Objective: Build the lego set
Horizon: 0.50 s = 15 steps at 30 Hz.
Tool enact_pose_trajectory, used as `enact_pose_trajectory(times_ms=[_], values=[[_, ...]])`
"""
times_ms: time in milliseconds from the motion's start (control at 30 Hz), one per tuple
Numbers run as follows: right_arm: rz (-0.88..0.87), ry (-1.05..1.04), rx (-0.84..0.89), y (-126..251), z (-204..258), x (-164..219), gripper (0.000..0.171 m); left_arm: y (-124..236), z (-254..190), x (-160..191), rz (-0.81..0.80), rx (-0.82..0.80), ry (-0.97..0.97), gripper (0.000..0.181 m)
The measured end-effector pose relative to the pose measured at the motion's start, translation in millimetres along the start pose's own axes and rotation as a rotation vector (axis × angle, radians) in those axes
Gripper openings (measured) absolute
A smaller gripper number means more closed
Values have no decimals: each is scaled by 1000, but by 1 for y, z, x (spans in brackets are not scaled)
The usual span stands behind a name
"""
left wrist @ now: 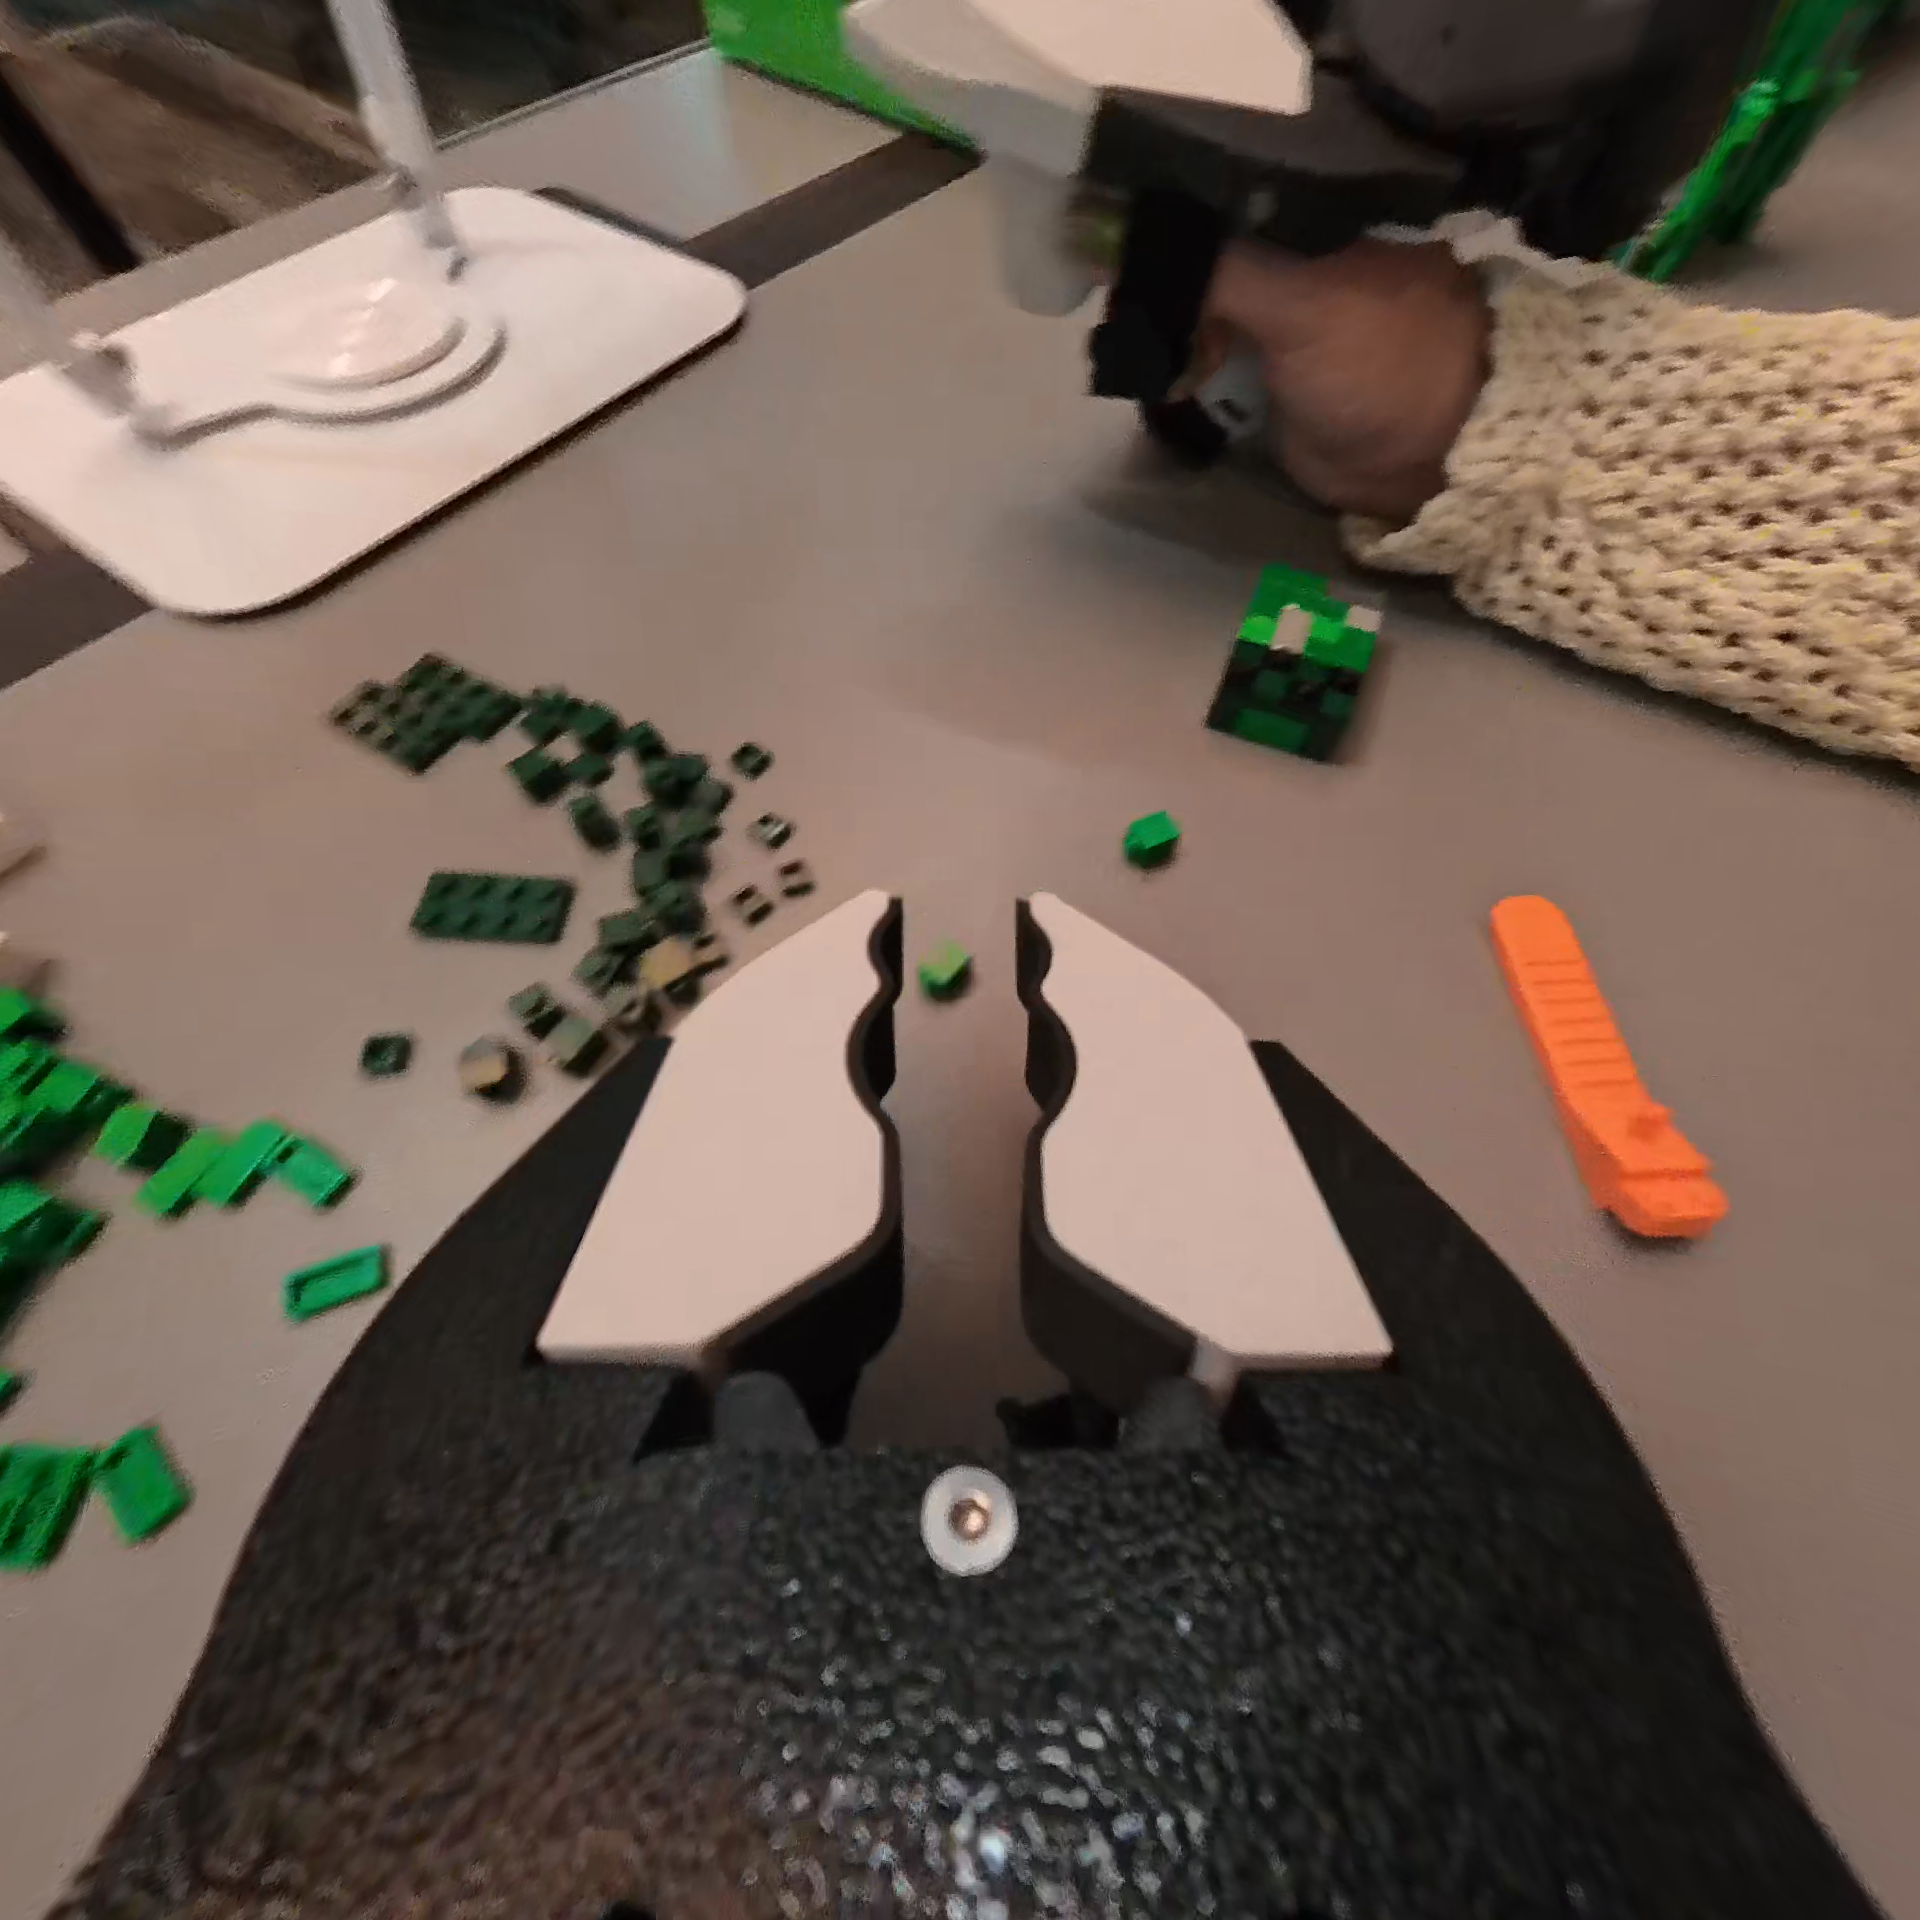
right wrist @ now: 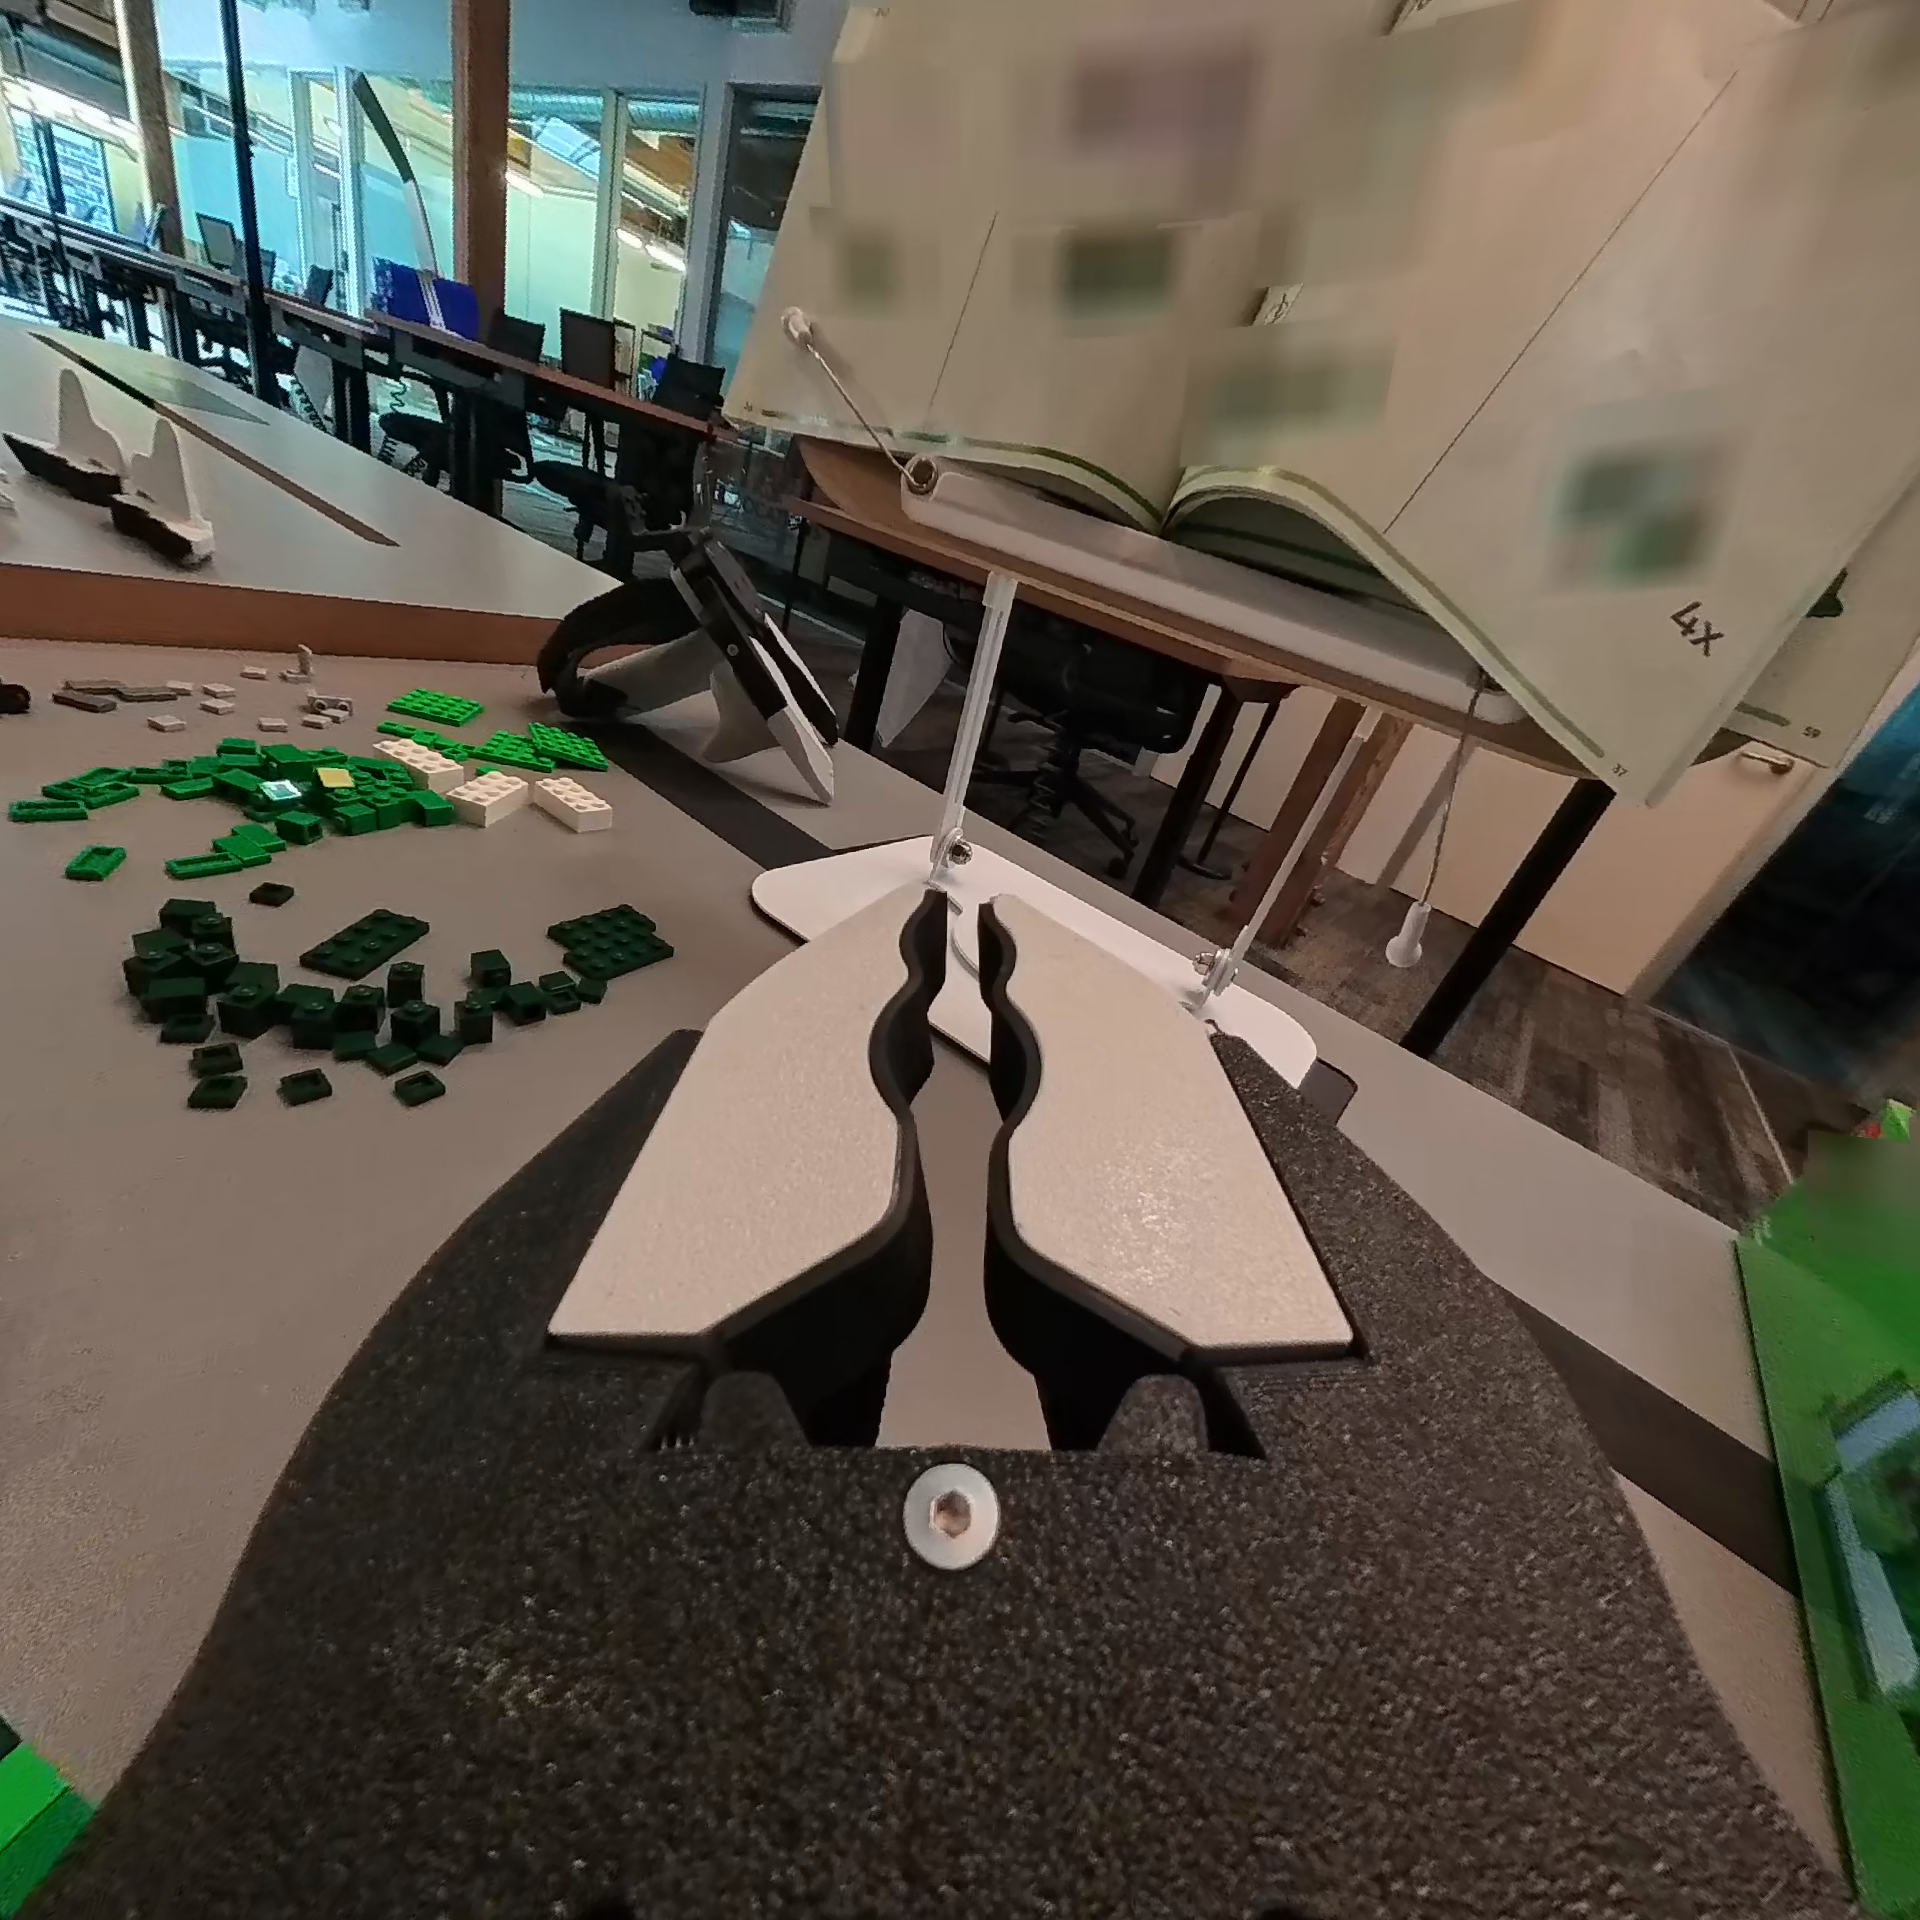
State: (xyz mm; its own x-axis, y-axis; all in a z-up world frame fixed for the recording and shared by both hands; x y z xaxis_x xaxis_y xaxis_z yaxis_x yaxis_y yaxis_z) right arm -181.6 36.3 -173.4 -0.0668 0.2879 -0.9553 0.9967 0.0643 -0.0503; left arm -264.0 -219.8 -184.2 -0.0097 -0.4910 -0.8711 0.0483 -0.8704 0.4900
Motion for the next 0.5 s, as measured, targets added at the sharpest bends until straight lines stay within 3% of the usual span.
enact_pose_trajectory(times_ms=[233, 367, 500], values=[[0, -1, 1, 0, 0, 0, 5, 12, 19, 8, 85, -73, 14, 31], [2, 0, 0, 0, 0, 0, 5, 7, 14, 10, 128, -6, 26, 42], [2, 0, 0, 0, 0, 0, 5, -2, 9, 11, 146, 28, 25, 34]])
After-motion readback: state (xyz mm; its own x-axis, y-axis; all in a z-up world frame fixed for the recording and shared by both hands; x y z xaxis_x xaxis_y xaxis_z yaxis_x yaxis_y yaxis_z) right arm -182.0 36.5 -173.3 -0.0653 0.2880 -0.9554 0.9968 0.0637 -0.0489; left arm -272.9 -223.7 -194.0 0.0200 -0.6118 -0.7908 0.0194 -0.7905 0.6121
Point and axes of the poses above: each gripper's, where its closed fingertips meet, y back along the fingers, x out of its underside, z = x × y across the jaws, the point moved 10 cm from there along y, back along the fingers, and after that the axes turned 5 degrees about -x, right-handed, at the moved point
